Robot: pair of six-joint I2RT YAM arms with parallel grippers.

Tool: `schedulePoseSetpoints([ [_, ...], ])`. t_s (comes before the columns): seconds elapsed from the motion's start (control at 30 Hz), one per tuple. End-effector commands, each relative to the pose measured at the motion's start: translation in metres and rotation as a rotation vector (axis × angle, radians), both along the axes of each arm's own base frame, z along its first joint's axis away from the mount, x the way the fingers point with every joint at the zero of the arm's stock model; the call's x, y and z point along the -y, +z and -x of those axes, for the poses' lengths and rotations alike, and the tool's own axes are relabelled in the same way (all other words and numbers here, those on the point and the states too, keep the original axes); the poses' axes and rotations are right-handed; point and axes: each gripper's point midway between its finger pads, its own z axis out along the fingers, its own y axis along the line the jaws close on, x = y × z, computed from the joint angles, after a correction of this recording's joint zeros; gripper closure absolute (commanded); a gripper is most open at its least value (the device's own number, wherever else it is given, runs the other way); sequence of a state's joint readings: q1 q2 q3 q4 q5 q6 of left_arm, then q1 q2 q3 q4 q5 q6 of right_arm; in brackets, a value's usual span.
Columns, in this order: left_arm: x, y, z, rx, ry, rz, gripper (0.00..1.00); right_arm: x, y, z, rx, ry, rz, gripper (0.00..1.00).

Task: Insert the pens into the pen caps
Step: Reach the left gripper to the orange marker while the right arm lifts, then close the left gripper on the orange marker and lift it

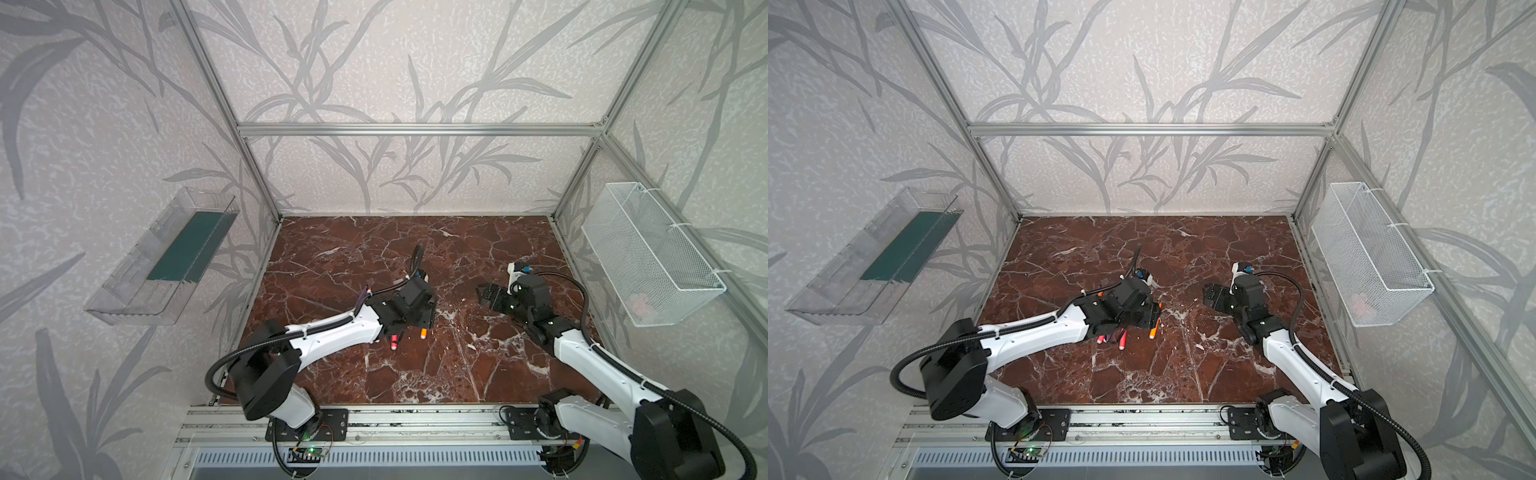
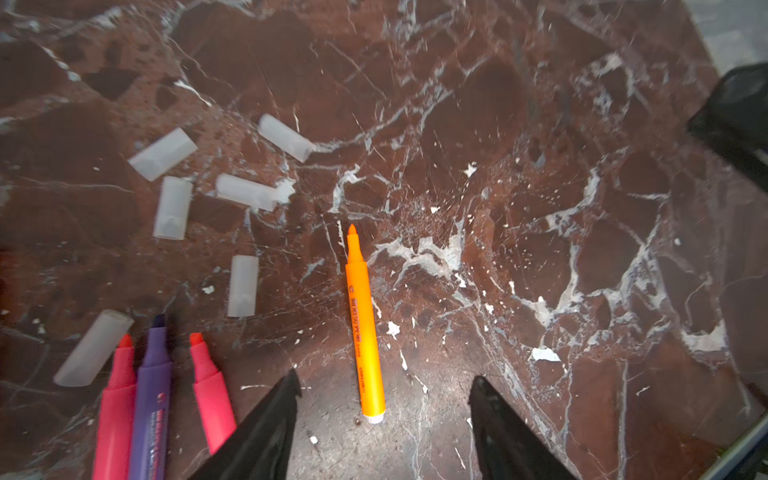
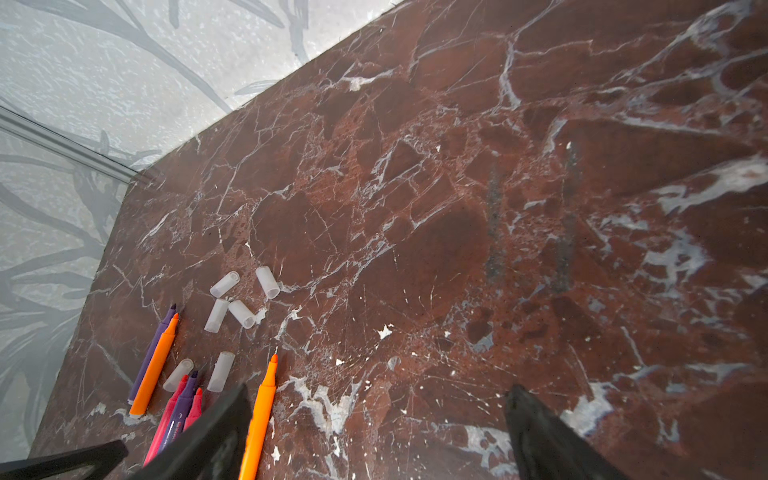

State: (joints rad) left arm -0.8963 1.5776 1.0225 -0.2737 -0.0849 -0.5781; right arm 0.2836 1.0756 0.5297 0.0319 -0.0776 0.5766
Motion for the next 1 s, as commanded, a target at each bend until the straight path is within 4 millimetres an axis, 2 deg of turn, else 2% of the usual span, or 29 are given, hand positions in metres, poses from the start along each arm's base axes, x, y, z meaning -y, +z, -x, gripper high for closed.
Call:
schedulePoseSetpoints([
  [0.0,0.004,-0.015,0.000,-0.039,0.013,-0.064,0.35,0.009,0.006,0.005,0.015,-0.025,0.034,0.08],
  [0.33,0.014,-0.054,0.012,-0.117,-0.043,-0.167,0.38,0.017,0.008,0.018,0.026,-0.053,0.033,0.13],
  [0.57,0.005,-0.075,0.012,-0.148,-0.038,-0.276,0.54,0.018,0.002,0.023,0.005,-0.054,0.036,0.15],
  [0.97,0.003,-0.088,0.012,-0.181,-0.027,-0.327,0.59,0.016,0.001,0.026,-0.011,-0.048,0.029,0.17],
])
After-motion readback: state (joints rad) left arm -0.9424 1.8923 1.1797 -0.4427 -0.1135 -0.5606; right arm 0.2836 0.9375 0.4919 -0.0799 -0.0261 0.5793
